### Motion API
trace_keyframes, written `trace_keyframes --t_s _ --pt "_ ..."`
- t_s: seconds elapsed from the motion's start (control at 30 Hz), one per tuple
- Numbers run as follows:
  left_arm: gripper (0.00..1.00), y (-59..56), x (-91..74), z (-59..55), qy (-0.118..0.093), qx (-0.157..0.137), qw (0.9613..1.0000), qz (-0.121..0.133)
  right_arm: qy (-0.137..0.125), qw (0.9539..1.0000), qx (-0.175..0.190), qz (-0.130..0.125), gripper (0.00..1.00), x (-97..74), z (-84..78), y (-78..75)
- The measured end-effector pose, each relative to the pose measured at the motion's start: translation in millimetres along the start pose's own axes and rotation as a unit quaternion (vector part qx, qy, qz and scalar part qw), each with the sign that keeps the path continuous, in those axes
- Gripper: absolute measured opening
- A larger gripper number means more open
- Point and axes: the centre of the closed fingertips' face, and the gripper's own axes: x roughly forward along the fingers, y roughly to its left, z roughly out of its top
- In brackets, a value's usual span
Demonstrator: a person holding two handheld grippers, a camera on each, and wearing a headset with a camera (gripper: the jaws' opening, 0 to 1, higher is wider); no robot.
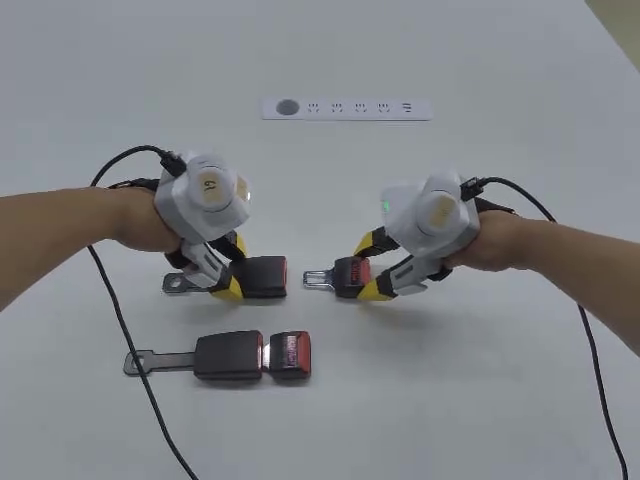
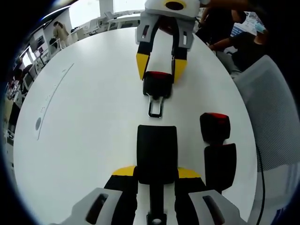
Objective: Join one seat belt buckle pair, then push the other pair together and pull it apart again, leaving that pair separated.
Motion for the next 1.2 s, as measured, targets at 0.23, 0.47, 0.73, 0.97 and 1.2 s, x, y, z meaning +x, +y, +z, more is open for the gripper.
trace_keyframes --t_s 0.23,0.47,0.73,0.97,1.2 --pt "0.3 1.1 0.3 -0.1 -0.002 -0.001 1.0 -0.001 -0.004 1.0 0.0 0.002 0.29 3.8 9.7 0.7" --pt "0.3 0.5 0.5 -0.1 -0.003 -0.001 1.0 -0.001 -0.009 0.9999 -0.004 0.006 0.29 11.0 16.8 1.0" --pt "0.3 0.5 1.0 -0.5 -0.003 0.0 1.0 -0.001 -0.01 0.9999 -0.004 0.01 0.29 19.4 21.7 0.8" --pt "0.3 1.7 1.4 -1.0 -0.004 0.001 1.0 0.002 -0.017 0.9998 0.0 0.009 0.29 25.1 29.0 2.1" --pt "0.3 -0.1 1.0 -0.6 -0.004 0.006 0.9999 0.008 -0.012 0.9999 0.003 0.004 0.29 26.2 28.7 2.2"
